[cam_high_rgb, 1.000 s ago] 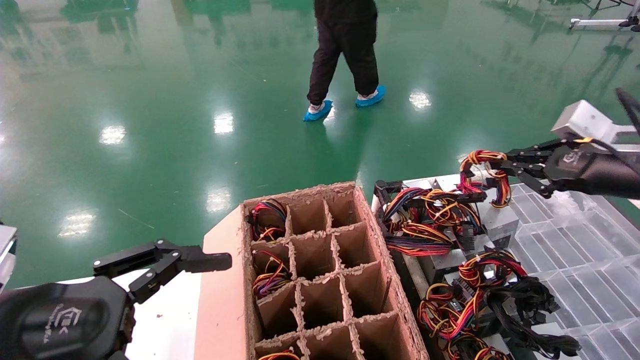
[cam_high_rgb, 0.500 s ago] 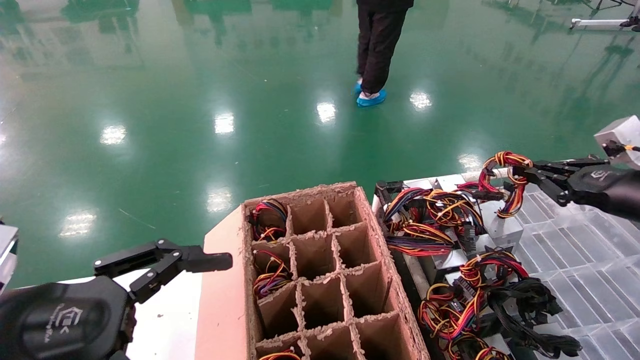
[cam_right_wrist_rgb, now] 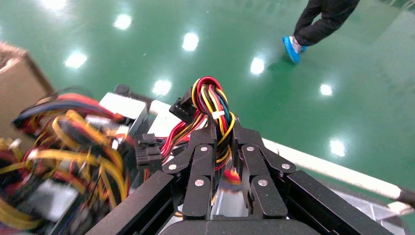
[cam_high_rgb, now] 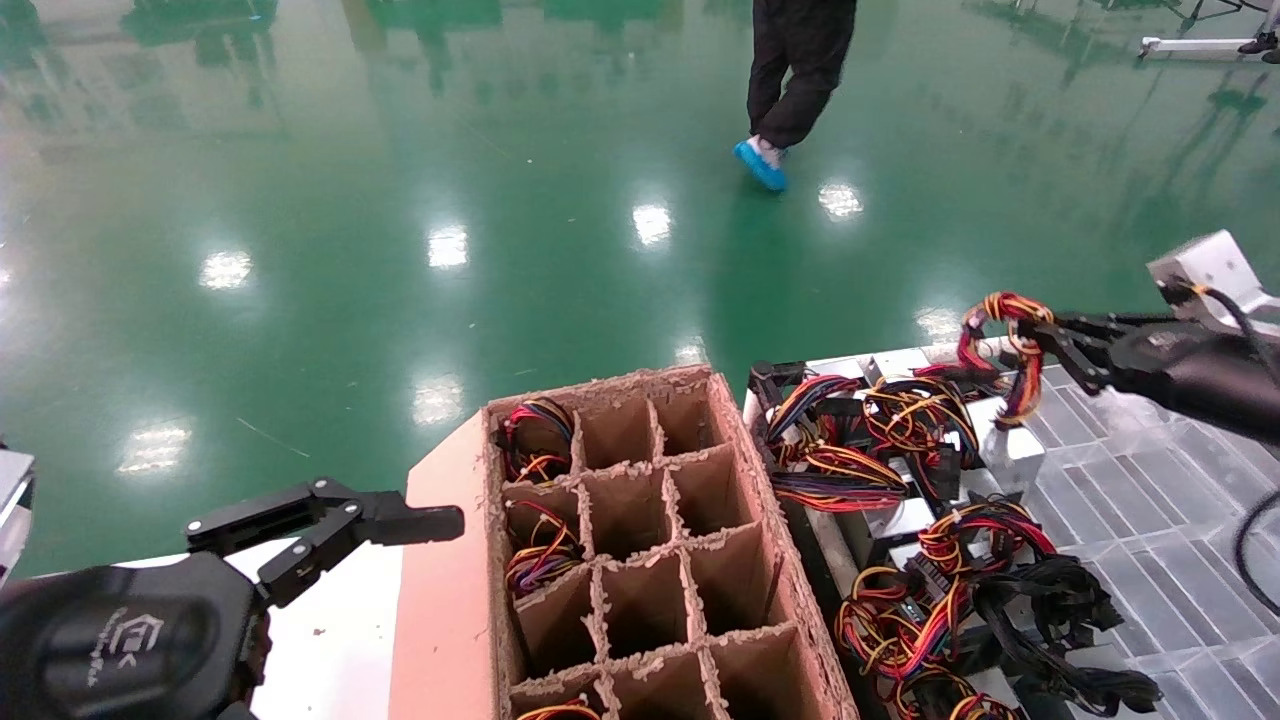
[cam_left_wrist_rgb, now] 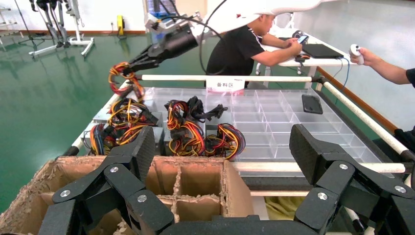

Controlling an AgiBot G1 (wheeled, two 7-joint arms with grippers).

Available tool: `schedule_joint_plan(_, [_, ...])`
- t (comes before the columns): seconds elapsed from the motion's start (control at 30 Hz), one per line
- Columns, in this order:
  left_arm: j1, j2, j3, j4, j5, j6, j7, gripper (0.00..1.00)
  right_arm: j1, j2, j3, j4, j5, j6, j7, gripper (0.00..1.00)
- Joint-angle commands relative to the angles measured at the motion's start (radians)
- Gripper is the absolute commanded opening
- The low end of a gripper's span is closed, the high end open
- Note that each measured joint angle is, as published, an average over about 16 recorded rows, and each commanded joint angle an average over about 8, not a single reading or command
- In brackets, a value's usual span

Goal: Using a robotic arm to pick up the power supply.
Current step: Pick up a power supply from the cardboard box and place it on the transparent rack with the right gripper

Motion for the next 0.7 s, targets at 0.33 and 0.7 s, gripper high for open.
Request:
schedule_joint_plan(0.33, [0.000,0.000,0.001,0.000,0.000,0.000,0.000,1.00,-0.025,-0.060,0.020,0.039,0.030,0.139,-0.021,0.00])
schedule_joint_plan(0.7, [0.000,0.000,0.001,0.000,-0.001,0.000,0.001,1.00,-0.047,-0.042,0.005,0.037,0.009,0.152,-0.034,0.00])
